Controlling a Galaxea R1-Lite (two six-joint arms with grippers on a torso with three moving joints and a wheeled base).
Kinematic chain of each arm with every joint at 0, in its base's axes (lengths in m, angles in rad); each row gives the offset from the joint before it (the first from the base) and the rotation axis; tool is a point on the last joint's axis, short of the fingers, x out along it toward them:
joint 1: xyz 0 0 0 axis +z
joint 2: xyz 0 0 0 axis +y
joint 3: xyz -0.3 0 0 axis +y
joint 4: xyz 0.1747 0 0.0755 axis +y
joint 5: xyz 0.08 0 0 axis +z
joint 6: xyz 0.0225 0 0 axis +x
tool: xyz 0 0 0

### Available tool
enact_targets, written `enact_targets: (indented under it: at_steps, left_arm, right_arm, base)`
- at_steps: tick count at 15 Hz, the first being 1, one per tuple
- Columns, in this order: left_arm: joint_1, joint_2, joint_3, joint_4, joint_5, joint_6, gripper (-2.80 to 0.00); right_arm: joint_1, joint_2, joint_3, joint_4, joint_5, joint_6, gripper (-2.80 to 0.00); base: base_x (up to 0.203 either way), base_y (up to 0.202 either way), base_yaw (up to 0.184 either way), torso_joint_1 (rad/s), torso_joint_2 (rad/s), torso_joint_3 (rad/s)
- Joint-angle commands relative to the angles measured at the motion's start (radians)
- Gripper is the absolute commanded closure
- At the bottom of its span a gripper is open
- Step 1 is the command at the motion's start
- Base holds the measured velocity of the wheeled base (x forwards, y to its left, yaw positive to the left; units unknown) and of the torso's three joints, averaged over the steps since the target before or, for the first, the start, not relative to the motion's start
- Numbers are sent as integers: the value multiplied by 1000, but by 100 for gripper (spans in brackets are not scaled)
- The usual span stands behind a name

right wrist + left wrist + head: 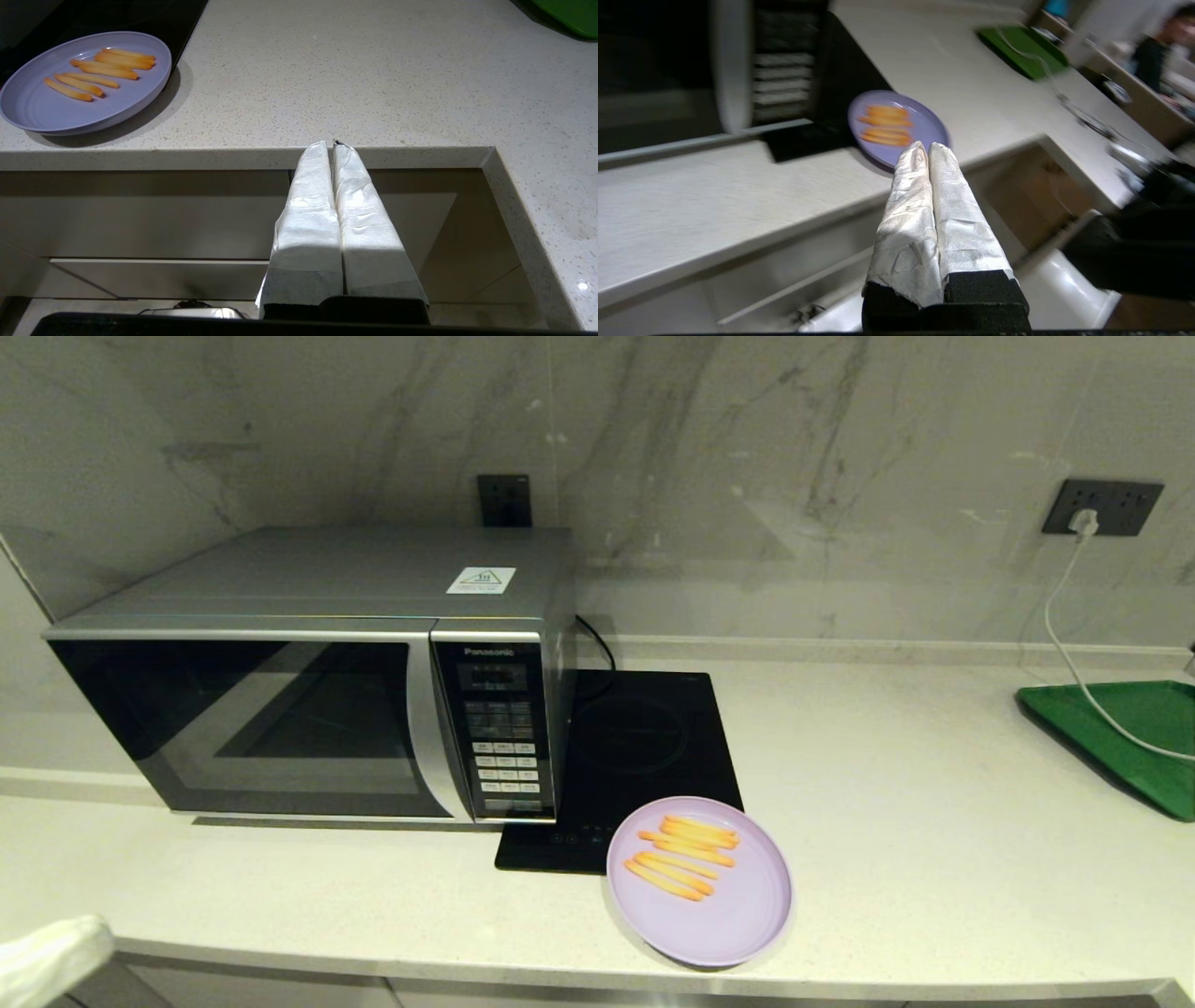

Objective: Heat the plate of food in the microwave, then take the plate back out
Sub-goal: Open the microwave oven

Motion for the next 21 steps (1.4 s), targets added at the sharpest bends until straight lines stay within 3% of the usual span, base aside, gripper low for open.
enact_targets:
  at_steps: [1,5,12,17,21]
  left_arm:
    - [-86,157,8,-18,-58,-36,0]
    - [-90,274,34,-105,-179,-58,0]
    - [-41,547,20,-358,-202,-58,0]
    - [-37,532,85,-406,-375,-60,0]
    - [8,530,117,-441,-381,-53,0]
  right_arm:
    - [0,0,0,1,0,1,0]
    - [0,0,0,1,0,1,0]
    - [0,0,0,1,0,1,0]
    - [0,0,0,1,0,1,0]
    - [0,0,0,1,0,1,0]
  base:
    - [0,0,0,0,0,0]
    - [0,0,0,0,0,0]
    - [0,0,0,0,0,0]
    - [0,0,0,0,0,0]
    - [0,0,0,0,0,0]
